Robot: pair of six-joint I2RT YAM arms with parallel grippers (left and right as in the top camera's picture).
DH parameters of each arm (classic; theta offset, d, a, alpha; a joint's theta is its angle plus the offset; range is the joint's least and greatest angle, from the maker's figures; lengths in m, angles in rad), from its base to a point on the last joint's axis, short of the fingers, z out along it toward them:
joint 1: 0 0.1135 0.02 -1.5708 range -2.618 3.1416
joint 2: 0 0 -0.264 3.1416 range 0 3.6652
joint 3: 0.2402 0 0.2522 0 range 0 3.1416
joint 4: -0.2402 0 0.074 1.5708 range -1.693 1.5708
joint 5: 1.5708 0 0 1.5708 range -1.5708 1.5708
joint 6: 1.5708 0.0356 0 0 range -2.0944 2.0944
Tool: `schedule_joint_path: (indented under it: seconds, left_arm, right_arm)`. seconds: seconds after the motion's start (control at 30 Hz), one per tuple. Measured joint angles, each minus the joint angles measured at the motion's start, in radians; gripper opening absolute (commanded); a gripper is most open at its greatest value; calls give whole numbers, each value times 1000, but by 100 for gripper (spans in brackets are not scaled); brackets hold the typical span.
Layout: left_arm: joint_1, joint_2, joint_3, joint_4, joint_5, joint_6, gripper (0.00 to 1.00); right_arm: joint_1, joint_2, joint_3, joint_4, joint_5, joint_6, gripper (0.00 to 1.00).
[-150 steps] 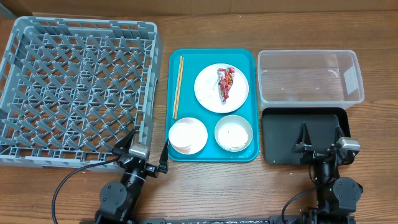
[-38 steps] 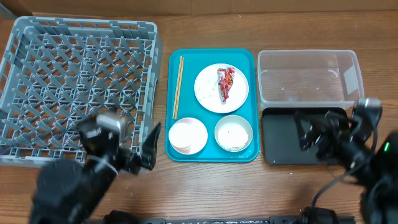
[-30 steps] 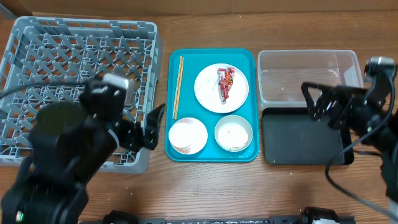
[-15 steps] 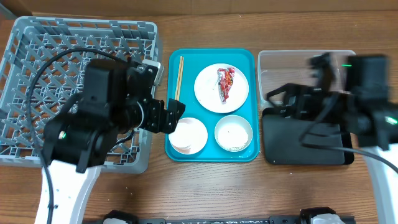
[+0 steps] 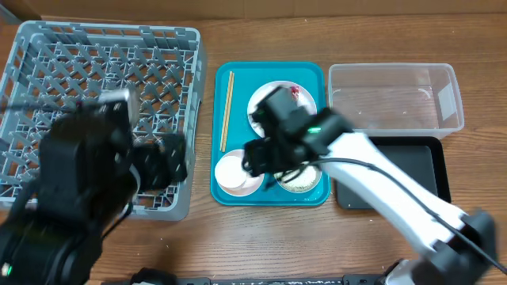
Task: Sort waste into correct bins and load items into the dishwasher
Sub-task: 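Grasp the white paper cup from the small white bowl with right gripper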
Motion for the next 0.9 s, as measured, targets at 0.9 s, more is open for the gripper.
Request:
schedule_joint_path:
  seconds: [0.9]
  left_arm:
    - [0,72,-8,-152,-66,-23,100]
  right_arm:
    - [50,267,1,114,133,175,27]
